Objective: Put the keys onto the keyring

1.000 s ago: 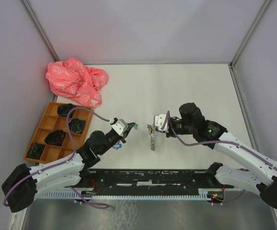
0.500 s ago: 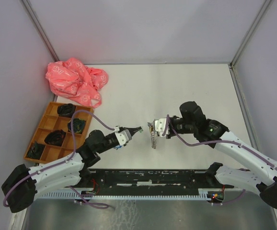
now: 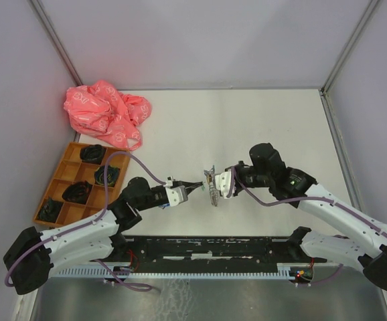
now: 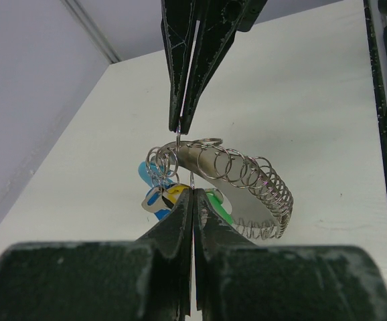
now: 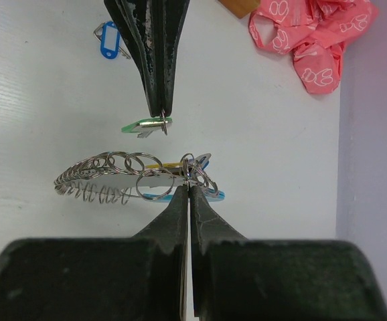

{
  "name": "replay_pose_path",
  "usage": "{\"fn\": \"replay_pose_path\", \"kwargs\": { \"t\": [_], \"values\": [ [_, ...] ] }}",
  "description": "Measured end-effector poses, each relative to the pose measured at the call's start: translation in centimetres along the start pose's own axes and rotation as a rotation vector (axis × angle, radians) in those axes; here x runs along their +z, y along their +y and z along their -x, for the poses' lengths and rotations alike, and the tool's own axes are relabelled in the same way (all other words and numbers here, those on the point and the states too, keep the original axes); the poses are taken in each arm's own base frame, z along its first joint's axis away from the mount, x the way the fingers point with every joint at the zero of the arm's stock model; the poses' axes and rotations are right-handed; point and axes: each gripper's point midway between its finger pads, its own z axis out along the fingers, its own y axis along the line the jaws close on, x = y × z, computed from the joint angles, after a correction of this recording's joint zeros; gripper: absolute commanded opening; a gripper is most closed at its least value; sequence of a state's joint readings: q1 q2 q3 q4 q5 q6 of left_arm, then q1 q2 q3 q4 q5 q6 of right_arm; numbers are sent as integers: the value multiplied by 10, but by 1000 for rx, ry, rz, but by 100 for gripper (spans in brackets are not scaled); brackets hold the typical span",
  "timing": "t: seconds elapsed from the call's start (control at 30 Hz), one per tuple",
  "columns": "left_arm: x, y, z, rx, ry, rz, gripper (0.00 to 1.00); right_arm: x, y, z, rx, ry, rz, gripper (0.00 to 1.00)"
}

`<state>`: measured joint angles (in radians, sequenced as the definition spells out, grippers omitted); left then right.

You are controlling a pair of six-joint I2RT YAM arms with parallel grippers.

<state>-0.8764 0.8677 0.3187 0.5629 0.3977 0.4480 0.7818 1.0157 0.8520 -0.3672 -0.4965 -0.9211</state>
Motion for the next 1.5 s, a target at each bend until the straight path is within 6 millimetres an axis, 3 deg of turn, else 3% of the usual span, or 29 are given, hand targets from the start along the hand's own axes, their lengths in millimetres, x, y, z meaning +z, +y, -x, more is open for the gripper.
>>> {"fn": "replay_pose_path", "kwargs": {
  "t": [0.5,1.5],
  "values": [
    [5,-1,-5,-5,24,-18,3,8,10,-3,-86,30,35,1],
    [11,-4,-6,-3,26,-49,3,12,13,-8,-80,59,45,1]
  ]
}}
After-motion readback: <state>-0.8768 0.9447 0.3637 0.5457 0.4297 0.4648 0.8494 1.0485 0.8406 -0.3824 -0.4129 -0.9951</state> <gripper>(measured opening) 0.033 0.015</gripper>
